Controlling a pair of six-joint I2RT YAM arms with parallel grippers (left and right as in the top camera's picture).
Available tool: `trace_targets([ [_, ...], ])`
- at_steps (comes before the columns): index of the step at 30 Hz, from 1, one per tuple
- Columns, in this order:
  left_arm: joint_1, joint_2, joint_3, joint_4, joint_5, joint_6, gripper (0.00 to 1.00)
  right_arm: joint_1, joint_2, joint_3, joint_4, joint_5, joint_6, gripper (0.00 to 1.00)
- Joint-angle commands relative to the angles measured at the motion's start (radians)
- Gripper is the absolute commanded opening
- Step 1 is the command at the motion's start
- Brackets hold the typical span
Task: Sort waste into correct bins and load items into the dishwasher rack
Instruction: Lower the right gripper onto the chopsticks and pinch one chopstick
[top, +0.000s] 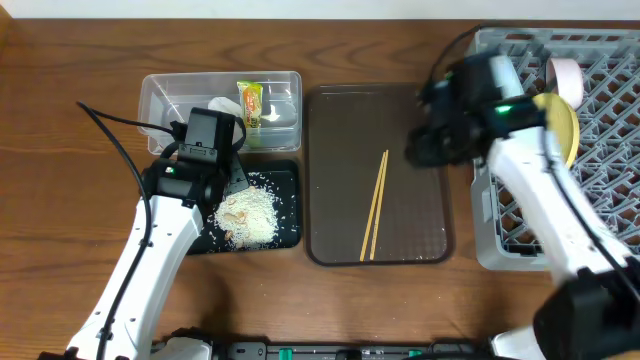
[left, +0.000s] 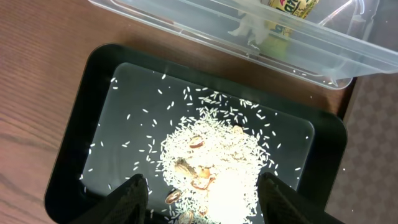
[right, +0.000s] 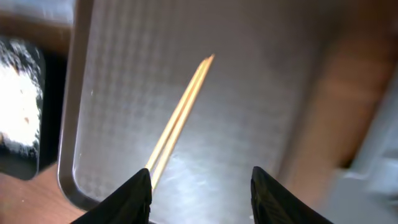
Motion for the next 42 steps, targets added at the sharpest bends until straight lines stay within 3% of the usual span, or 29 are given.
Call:
trace_targets([
  [1, 0.003, 0.006, -0.003, 0.0, -0.016, -0.01, 0.6, 0.071, 0.052, -0.092, 0.048, -0.025, 0.122, 0.49],
  [10, 0.003, 0.006, -0.003, 0.0, -0.016, -0.009, 0.6, 0.221, 0.174, -0.249, 0.233, 0.098, 0.244, 0.46],
  [16, 0.003, 0.006, -0.003, 0.0, -0.016, -0.009, 0.6, 0.268, 0.23, -0.251, 0.237, 0.156, 0.279, 0.45],
  [25, 0.003, 0.006, -0.003, 0.0, -0.016, -0.009, 0.6, 0.258, 0.231, -0.245, 0.244, 0.225, 0.281, 0.44],
  [33, 0.003, 0.006, -0.003, 0.0, -0.016, -0.009, 0.6, 0.243, 0.15, -0.186, 0.221, 0.207, 0.206, 0.49],
  [42, 0.003, 0.006, -0.003, 0.0, -0.016, -0.009, 0.6, 0.211, 0.103, -0.201, 0.202, 0.203, 0.237, 0.48],
])
